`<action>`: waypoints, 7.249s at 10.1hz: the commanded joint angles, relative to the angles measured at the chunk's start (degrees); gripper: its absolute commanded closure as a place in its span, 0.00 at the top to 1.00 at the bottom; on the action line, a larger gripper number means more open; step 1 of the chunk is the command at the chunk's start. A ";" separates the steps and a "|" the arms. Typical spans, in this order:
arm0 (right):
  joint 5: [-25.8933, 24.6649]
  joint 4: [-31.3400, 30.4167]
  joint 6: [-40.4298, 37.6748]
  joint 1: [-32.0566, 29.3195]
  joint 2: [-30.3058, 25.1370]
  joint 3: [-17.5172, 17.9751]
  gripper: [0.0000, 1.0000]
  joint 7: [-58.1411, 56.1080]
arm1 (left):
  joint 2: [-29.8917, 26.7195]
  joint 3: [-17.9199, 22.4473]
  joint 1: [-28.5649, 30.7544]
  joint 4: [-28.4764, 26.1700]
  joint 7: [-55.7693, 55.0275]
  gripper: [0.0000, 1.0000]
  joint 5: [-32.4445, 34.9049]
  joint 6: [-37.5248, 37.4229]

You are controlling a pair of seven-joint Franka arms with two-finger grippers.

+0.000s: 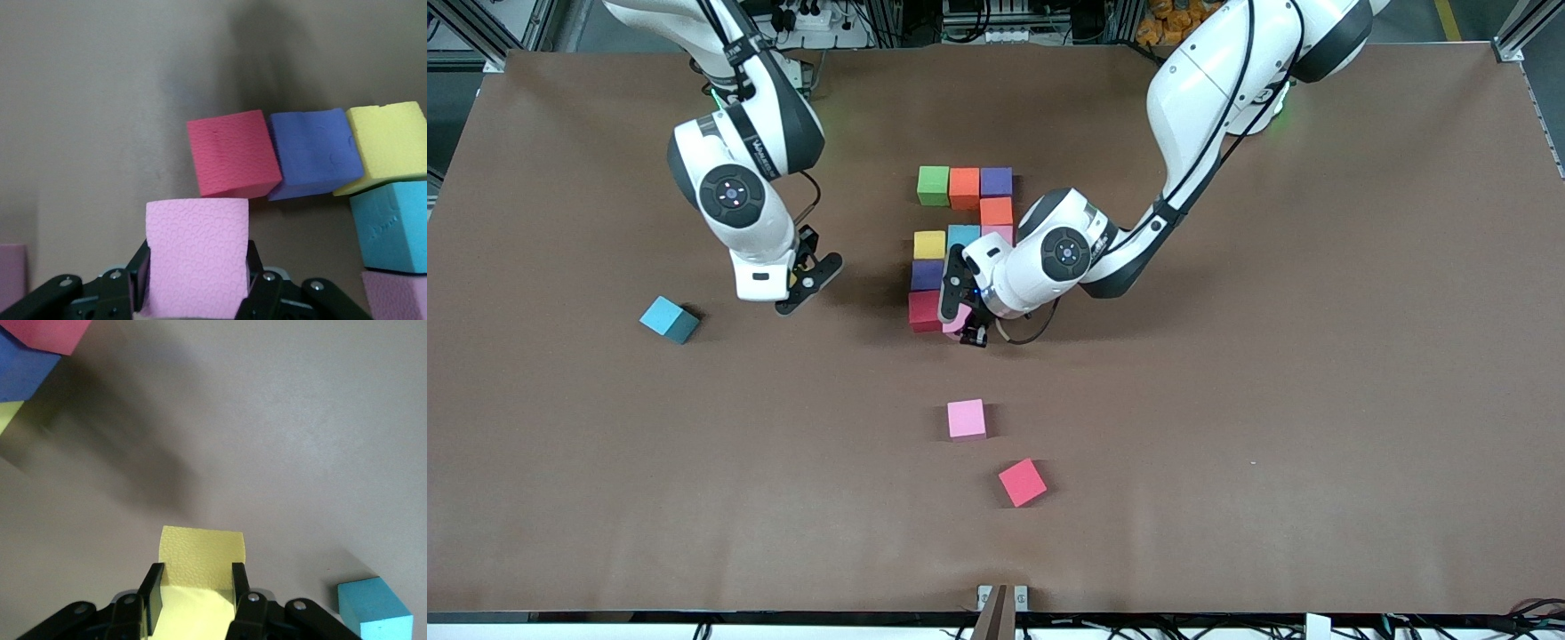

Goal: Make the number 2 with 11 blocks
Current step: 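Lower the light pink cube beside the dark pink cube with the left gripper, then open the left gripper and withdraw while the right gripper holds yellow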

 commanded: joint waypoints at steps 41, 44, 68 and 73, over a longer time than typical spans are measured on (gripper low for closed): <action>-1.31 1.26 -1.11 -0.22 1.27 0.61 0.00 -0.42 | 4.83 -18.36 14.57 -17.01 5.93 0.13 -0.49 29.29; -1.31 1.26 -1.11 -0.13 1.27 0.61 0.00 -0.51 | 4.83 -18.36 14.57 -17.01 5.93 0.16 -0.49 29.29; -0.69 6.70 -1.02 0.74 4.61 0.87 0.00 -0.24 | -20.17 -37.59 43.98 -27.74 3.74 1.00 0.47 1.77; -0.52 19.07 -1.02 6.44 10.83 2.45 0.00 -0.33 | -26.90 -37.70 60.96 -16.09 7.68 1.00 9.67 -34.01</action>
